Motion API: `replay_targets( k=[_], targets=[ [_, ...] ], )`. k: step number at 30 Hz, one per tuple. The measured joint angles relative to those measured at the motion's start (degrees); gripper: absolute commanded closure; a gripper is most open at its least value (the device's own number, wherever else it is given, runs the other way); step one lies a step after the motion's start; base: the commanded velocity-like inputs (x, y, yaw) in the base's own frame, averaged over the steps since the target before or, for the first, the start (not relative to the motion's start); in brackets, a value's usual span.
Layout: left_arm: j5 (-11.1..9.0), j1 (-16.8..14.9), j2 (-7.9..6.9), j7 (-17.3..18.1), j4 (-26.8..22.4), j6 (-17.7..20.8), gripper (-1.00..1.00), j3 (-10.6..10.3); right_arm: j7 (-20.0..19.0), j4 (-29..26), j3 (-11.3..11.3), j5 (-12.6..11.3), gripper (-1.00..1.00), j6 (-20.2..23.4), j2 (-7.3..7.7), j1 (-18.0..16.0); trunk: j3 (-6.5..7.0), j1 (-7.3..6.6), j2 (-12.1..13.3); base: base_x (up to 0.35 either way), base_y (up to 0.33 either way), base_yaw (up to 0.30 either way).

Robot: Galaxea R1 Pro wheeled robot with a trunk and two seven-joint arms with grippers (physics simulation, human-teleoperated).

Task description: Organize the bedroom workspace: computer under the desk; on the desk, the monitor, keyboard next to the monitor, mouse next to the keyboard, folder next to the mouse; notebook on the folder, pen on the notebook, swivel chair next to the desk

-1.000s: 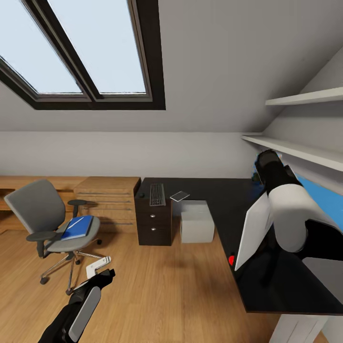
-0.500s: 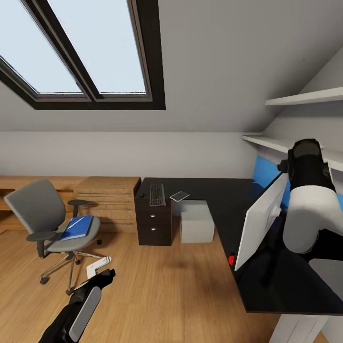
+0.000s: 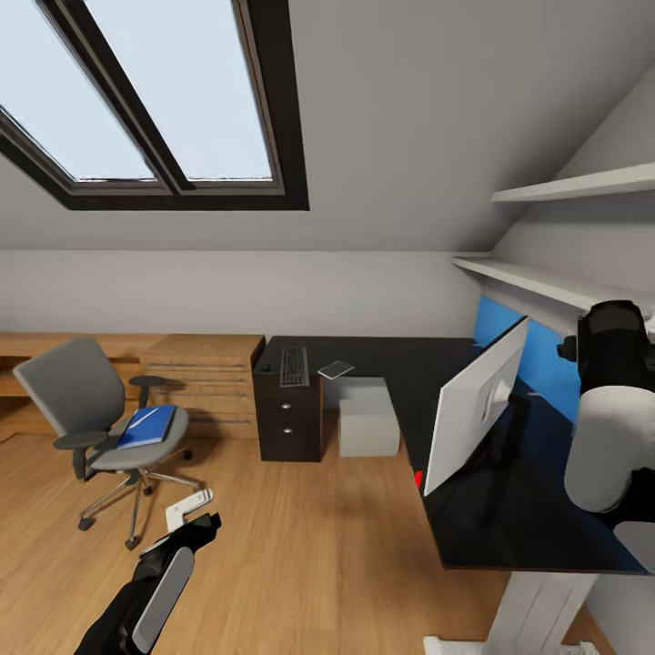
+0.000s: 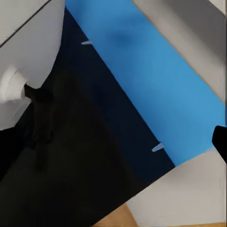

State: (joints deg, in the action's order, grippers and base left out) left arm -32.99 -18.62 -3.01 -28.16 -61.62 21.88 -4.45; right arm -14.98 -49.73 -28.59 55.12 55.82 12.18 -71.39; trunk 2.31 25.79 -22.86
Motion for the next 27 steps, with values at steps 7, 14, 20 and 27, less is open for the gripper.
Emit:
replay_targets(
  k=[7, 14, 20, 27],
  targets=[
    [0.00, 0.00, -0.04, 0.04, -0.09, 0.02, -1.00, 0.00, 0.04, 0.09, -0.05, -1.82, -1.00, -2.72, -1.12, 5.52, 0.00, 0.01, 0.01, -0.316, -0.036, 0.000],
    [0.01, 0.00, -0.07, 0.04, -0.10, 0.09, -1.00, 0.00, 0.14, 0.17, -0.18, -5.89, -1.00, -8.44, -2.32, 10.30, 0.00, -0.03, -0.01, -0.096, -0.002, 0.000],
    [-0.08, 0.00, 0.04, -0.03, 0.16, -0.04, -1.00, -0.01, 0.35, 1.09, -1.96, -14.21, -1.00, -16.15, -2.50, 18.40, 0.00, -0.03, -0.01, -0.006, 0.000, 0.000],
    [-0.15, 0.00, 0.13, -0.17, 1.77, -0.34, -1.00, -1.00, 0.40, 1.26, -2.47, -22.95, -1.00, -20.83, -2.90, 23.94, -0.01, -0.03, 0.00, 0.000, 0.000, 0.000]
  ],
)
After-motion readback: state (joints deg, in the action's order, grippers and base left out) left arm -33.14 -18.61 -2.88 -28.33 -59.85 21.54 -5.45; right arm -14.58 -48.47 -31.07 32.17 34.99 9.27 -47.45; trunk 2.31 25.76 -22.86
